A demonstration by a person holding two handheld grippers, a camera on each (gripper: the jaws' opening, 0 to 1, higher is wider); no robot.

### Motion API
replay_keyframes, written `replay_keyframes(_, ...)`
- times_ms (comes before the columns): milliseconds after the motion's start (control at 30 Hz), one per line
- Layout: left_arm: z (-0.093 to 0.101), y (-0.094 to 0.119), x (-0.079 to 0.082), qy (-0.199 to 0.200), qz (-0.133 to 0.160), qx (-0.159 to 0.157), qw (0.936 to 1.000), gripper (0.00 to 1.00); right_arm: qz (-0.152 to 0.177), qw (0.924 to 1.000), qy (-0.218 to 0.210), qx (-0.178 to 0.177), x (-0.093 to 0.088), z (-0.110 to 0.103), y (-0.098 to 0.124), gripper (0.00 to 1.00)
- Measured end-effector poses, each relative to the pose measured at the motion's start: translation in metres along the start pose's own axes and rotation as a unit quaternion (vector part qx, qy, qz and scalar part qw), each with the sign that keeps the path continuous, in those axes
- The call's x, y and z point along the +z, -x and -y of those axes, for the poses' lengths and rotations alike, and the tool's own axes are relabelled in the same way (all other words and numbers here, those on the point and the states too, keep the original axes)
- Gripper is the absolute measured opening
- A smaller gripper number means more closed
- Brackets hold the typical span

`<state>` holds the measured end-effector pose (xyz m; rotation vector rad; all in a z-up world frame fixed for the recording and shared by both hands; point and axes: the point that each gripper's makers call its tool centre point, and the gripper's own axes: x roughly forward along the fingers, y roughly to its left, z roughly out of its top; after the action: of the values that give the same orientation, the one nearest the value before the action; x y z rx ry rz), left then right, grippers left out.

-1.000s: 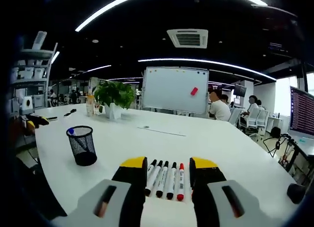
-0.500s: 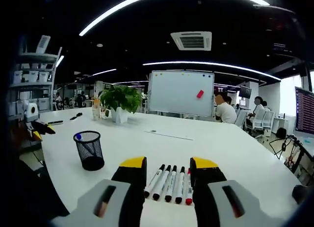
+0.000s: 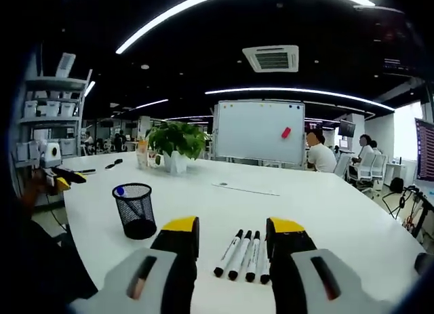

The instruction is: Pick up the whiteboard markers from the pen holder and place them facing the whiteboard neatly

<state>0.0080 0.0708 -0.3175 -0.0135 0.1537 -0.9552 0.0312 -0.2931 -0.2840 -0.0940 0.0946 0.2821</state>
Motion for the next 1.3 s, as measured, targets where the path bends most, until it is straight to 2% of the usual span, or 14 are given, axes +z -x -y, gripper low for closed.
replay_keyframes(233,0.012,-0.005,-0.006,-0.019,-0.019,-0.024,0.9994,0.5,0.005,1.0,0.007,0.005,0.005,-0.008,-0.001,0.4)
replay_keyframes(300,0.018,-0.006,-0.01,-0.021,-0.03,-0.039,0.9986,0.5,0.007,0.9999,0.005,0.009,0.006,-0.012,-0.001,0.4)
replay_keyframes(400,0.02,-0.007,-0.01,-0.018,-0.029,-0.044,0.9984,0.51,0.011,0.9997,0.008,0.019,0.01,-0.021,-0.003,0.4)
replay_keyframes(667,0.017,-0.004,-0.009,-0.018,-0.027,-0.04,0.9987,0.51,0.018,0.9991,0.017,0.034,0.018,-0.033,-0.006,0.4)
replay_keyframes(800,0.015,-0.004,-0.01,-0.016,-0.029,-0.037,0.9988,0.51,0.017,0.9989,0.019,0.04,0.018,-0.038,-0.009,0.4)
replay_keyframes(933,0.019,-0.004,-0.015,-0.026,-0.035,-0.047,0.9979,0.52,0.013,0.9986,0.021,0.048,0.016,-0.046,-0.01,0.4)
replay_keyframes(1033,0.018,-0.005,-0.016,-0.018,-0.033,-0.047,0.9982,0.53,0.016,0.9983,0.018,0.053,0.018,-0.049,-0.012,0.4)
replay_keyframes(1300,0.013,-0.003,-0.014,-0.017,-0.031,-0.035,0.9988,0.52,0.014,0.9975,0.017,0.067,0.015,-0.061,-0.017,0.4)
